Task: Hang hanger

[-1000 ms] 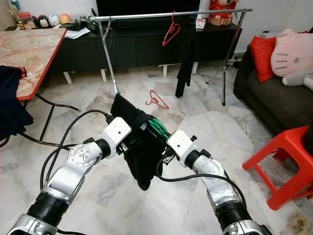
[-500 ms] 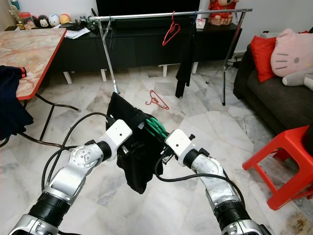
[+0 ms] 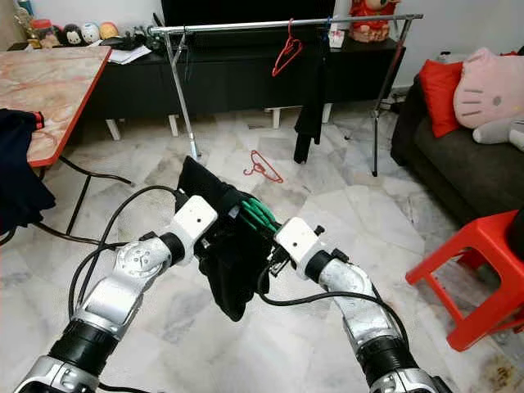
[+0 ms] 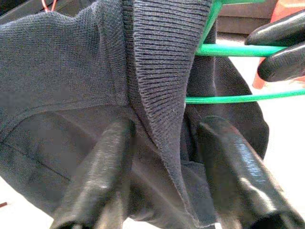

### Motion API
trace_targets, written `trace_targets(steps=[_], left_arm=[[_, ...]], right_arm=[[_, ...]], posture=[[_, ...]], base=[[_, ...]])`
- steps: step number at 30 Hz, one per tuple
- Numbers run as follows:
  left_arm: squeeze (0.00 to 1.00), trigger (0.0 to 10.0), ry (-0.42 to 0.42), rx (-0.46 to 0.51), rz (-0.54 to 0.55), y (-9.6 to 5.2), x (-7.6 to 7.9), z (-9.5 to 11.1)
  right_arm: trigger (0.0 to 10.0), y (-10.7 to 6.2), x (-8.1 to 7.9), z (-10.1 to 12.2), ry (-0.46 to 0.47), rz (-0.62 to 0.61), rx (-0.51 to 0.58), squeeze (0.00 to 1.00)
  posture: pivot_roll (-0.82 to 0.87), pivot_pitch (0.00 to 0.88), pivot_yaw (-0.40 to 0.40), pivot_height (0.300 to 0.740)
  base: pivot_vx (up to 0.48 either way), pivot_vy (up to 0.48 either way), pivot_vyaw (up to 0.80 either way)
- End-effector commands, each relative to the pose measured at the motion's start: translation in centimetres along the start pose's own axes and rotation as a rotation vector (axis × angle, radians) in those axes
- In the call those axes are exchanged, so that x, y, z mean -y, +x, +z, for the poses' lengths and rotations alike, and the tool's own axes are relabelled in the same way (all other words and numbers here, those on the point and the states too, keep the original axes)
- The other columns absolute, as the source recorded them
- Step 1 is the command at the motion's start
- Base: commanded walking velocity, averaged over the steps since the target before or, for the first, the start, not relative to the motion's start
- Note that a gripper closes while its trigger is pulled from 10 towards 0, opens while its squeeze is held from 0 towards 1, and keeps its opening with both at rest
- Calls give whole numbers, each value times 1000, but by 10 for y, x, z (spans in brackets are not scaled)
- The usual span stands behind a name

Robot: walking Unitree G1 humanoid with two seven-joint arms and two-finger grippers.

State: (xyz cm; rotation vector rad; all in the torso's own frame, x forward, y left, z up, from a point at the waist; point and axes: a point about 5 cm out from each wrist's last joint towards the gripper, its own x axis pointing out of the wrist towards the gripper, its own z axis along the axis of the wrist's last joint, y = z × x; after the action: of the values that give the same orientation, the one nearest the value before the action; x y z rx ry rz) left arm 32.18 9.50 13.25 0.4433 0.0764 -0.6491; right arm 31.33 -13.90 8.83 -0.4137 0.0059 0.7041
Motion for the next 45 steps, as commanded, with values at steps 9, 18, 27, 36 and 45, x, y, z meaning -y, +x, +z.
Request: trace_targets(steps=[9, 18, 27, 36, 45], left_arm=[[0, 0, -20, 4, 10, 3, -2, 2], [0, 0, -23, 13, -8, 4, 2, 2], [0, 0, -28, 19, -7, 5, 3, 4], [0, 0, -38, 35, 13, 6, 2, 6], [0, 0, -85, 46, 166, 5, -15, 8]], right_arm=[[0, 0, 9, 12, -20, -25, 55, 0], [0, 1, 10, 13, -22, -26, 57, 0], [0, 2, 11, 14, -24, -25, 59, 0], [0, 0, 11, 13, -25, -17, 52, 0], [0, -4, 4, -1, -36, 35, -21, 0]], posture=[[-69, 0, -42, 740], [-69, 0, -44, 740], [-67, 0, -46, 740], [-69, 0, -50, 740], [-63, 0, -57, 740]], base=[[0, 0, 0], [0, 0, 0], [0, 0, 0], [0, 0, 0], [0, 0, 0]])
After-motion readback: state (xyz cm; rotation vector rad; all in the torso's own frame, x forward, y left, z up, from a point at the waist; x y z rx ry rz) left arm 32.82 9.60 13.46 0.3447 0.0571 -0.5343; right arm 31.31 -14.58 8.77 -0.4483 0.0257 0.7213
